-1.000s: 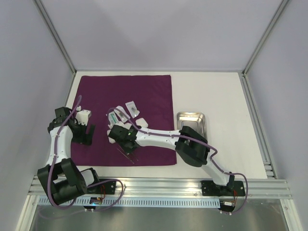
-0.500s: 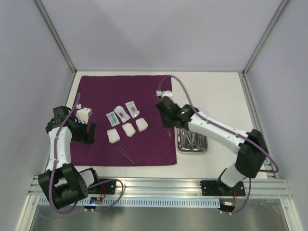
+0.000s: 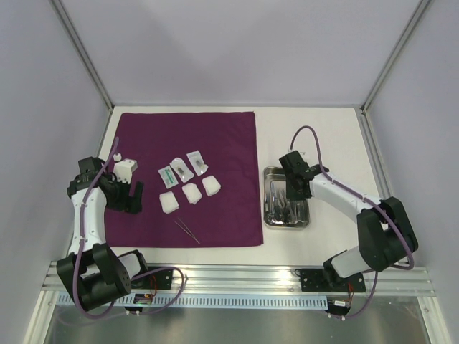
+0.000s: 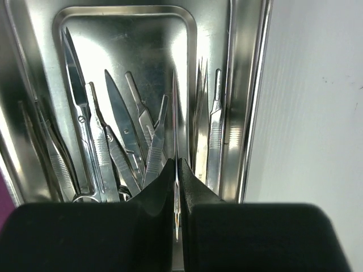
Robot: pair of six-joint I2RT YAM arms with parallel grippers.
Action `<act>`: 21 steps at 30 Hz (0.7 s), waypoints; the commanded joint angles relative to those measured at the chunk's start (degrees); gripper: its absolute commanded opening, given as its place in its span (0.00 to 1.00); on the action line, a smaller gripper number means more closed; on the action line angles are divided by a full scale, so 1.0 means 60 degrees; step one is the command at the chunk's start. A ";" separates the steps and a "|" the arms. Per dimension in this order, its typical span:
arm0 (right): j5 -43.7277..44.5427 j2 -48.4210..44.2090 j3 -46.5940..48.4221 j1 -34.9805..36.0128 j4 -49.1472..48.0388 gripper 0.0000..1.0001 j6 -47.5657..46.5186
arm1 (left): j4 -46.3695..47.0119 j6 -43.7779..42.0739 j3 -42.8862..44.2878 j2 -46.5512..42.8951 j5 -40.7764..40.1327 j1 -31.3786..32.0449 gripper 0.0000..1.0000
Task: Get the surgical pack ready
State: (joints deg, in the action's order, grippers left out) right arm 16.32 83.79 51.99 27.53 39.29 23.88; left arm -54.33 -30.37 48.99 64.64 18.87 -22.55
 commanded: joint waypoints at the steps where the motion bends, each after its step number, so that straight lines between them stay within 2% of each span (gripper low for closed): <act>1: -0.0053 0.0229 -0.0095 -0.0150 -0.0732 0.01 -0.0244 | -0.0116 -0.0080 0.0404 -0.0007 0.0268 -0.0066 0.91; 9: -0.0156 0.0903 0.0110 -0.0164 -0.0821 0.02 -0.0362 | -0.0145 -0.0124 0.0448 0.0022 0.0253 -0.0051 0.91; 12: -0.0127 0.0889 0.0241 -0.0164 -0.0689 0.09 -0.0391 | -0.0145 -0.0153 0.0448 0.0008 0.0238 -0.0051 0.91; 13: -0.0156 0.0874 0.0300 -0.0164 -0.0689 0.15 -0.0391 | -0.0145 -0.0153 0.0448 0.0022 0.0238 -0.0051 0.91; 17: -0.0258 0.0772 0.0519 -0.0135 -0.0383 0.23 -0.0304 | -0.0145 -0.0124 0.0448 0.0037 0.0297 -0.0051 0.91; 21: 0.0284 0.0143 0.1150 0.0508 0.0291 0.34 -0.0128 | -0.0174 -0.0168 0.0463 -0.0007 0.0311 -0.0066 0.91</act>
State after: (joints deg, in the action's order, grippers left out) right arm 15.66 88.82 54.26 27.44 38.68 22.35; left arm -54.74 -30.37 49.32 64.84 19.40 -22.55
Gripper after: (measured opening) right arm 0.315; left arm 0.906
